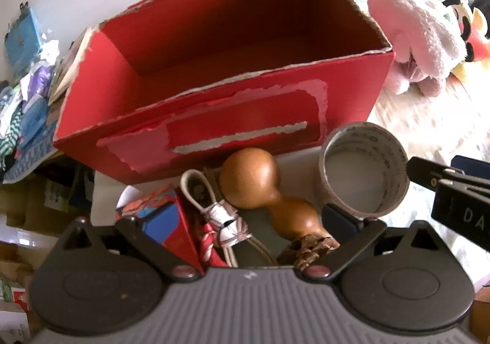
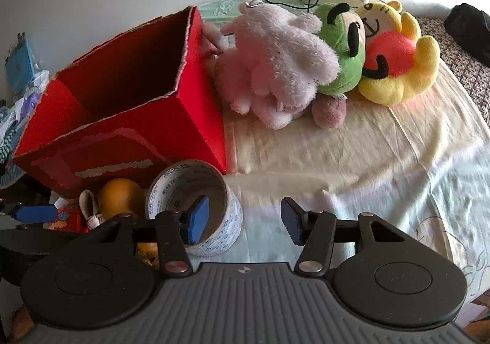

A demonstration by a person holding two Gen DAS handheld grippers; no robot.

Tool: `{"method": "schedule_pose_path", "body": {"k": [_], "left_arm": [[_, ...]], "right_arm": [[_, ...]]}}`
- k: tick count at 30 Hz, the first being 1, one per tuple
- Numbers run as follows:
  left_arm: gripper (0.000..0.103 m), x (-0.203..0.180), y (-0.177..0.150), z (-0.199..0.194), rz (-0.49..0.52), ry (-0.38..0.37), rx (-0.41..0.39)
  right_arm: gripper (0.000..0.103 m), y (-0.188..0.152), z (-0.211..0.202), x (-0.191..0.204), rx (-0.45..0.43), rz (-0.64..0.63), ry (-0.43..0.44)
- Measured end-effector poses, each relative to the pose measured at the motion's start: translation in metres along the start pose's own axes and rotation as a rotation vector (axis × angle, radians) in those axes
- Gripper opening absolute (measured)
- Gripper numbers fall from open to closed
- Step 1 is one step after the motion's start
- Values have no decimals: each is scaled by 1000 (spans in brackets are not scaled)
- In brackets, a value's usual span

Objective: Organize objects
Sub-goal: 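Move the right gripper to the white printed tape roll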

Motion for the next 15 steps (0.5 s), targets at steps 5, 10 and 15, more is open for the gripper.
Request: {"method": "schedule_pose_path", "body": {"k": [5,10,15], "left_arm": [[95,-9,3,0,4,-28,-36],[87,-15,10,0,10,-73,-35],[80,-19,17,-2,44,-128,-24]], "right_arm": [[55,2,2,-4,-1,12,6],[49,4,8,-8,5,23,24],[46,9,13,-12,19,42,36]]}}
Point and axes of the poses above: each gripper's, at about its wrist camera, not at the fingertips, and z roughly the way its jaws point, x to its left, y to its top, the point moved 3 cm from there along z, roughly the way its jaws point, and after that the axes turned 8 degrees about y, right-handed, at the moved point
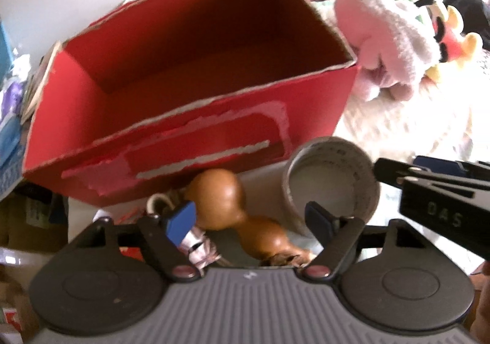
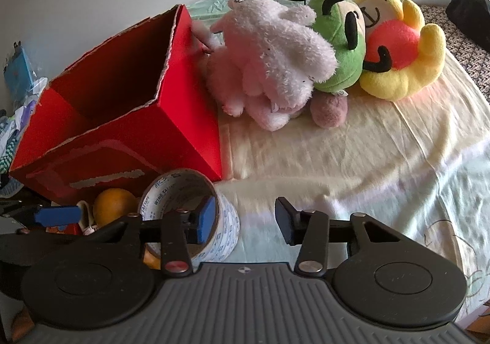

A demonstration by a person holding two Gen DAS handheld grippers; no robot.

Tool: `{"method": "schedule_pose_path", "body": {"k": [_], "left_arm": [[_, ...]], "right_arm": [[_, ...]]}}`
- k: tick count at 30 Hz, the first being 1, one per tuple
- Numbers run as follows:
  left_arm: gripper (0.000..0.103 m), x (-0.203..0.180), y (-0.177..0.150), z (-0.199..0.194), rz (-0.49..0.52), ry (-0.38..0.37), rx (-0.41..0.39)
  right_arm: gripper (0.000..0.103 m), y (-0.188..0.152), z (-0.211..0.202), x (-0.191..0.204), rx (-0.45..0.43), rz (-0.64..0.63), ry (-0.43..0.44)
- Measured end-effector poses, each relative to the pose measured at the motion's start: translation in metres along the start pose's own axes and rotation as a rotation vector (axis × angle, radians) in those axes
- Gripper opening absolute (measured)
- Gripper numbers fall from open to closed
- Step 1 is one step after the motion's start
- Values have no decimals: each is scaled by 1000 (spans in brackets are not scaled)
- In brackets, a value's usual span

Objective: Organize objects
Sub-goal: 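Move the right gripper to the white printed tape roll, then close the right gripper on the tape roll rim and lift it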

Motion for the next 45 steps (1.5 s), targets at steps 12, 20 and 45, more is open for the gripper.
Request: {"method": "schedule_pose_path", "body": {"k": [12,20,45], "left_arm": [[53,-9,7,23,27,-113,35],[19,-22,11,43,10,-215,92],[16,-35,64,-77,212,-392,-317]], "right_arm": [[43,6,25,-4,82,23,72],[24,6,39,-8,135,43,98],[15,43,-95,3,-225,64,-55]]}}
Point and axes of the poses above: each gripper's, at about its wrist camera, not at the fingertips, and z roughly the way its jaws point, x to its left, y to its top, the point moved 3 cm from there along z, roughly the way its jaws point, and after that the axes turned 8 degrees about y, right-handed, at the moved point
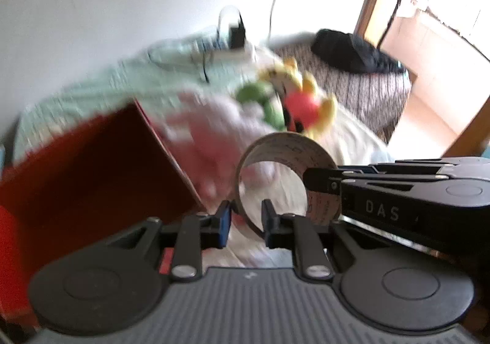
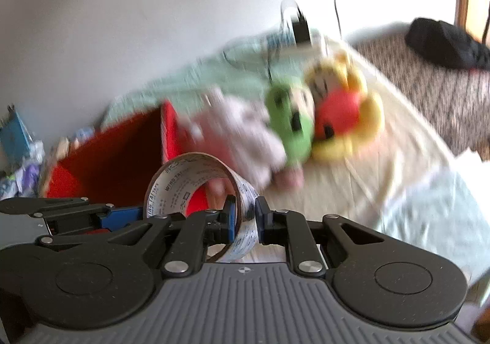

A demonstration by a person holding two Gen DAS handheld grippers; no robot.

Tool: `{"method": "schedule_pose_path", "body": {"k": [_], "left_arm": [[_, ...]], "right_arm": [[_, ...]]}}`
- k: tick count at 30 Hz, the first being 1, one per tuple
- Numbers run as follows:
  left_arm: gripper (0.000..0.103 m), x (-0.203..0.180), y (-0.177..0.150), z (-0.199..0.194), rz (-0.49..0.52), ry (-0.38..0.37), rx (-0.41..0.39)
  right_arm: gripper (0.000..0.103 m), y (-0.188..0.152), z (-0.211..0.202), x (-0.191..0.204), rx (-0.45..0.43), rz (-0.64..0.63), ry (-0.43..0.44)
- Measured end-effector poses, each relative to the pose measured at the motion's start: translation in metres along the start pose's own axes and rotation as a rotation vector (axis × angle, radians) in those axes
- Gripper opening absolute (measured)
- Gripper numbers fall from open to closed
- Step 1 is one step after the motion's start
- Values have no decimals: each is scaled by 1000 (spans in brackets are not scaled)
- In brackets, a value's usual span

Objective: Organize objects
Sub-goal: 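Close the right gripper on the tape roll rim and lift it, then carry the tape roll into the red box and open the right gripper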

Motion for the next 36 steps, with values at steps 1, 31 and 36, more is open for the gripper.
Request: {"method": "schedule_pose_path", "body": {"k": [1,31,36], "left_arm": [[16,6,4,-16,-5,7,-28],[17,184,-25,108,-365,111,213],[16,190,-29,118,-388,94,243]], "right_arm": [[15,7,-1,5,-23,-15,11],[15,32,189,130,292,-367,123],[14,30,199,133,342,-391,99]]}}
Point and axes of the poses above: each gripper's, at about its wrist camera, not at the fingertips, and z roughly the way its jaws point, x to its left, y to its top, the point moved 3 cm from there along z, roughly the way its jaws point, and after that the axes turned 8 degrees about y, right-handed, at the moved point
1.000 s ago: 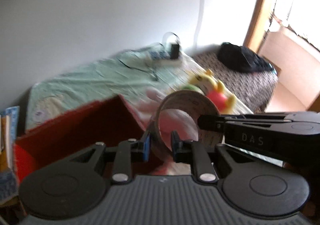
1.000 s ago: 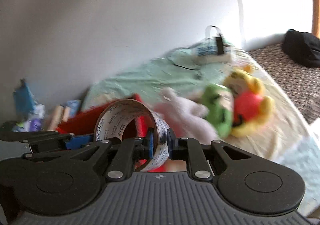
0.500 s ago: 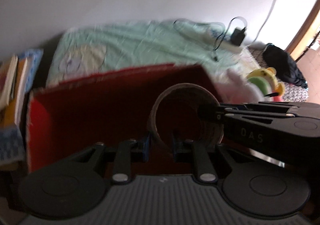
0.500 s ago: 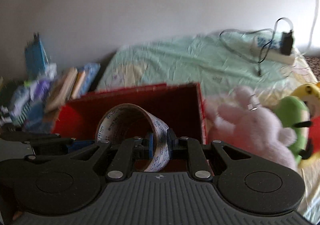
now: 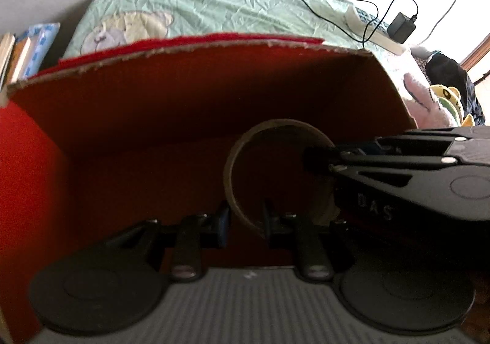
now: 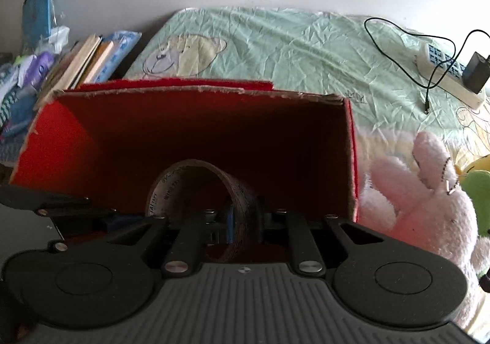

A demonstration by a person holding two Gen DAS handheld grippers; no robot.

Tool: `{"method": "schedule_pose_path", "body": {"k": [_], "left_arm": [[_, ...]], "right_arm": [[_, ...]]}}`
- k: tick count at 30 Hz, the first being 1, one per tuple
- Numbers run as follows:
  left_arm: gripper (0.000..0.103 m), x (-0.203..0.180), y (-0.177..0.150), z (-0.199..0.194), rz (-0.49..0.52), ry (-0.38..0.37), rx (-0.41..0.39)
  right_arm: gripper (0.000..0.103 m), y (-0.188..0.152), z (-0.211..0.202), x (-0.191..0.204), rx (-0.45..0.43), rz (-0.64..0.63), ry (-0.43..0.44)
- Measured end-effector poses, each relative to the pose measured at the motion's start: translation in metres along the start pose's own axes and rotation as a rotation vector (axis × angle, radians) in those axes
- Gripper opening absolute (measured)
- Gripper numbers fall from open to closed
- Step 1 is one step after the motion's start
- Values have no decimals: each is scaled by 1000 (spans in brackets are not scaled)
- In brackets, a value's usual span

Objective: Organize objects
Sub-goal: 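Carry the tape roll into the red box and open the right gripper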

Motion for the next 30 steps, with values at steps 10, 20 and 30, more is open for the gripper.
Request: {"method": "schedule_pose_path", "body": {"k": [10,20,30], "left_arm": [[29,-4,6,3,26,20,1],[36,14,2,-28,11,87,-89],[42,46,-18,-56,-20,379,-147]], "right_arm": [[23,5,6,-2,-18,30,22],[24,7,-16,-11,-95,122,118],[24,-5,7,10,34,275,385]]}}
Point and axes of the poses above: each gripper's, at about its wrist camera, not at the fingertips, and z roughly the way its jaws point, x to its left, y to its top, the point moved 3 cm from there along z, roughly the way its jaws point, and after that the axes turned 8 degrees about y, right-handed, at the moved point
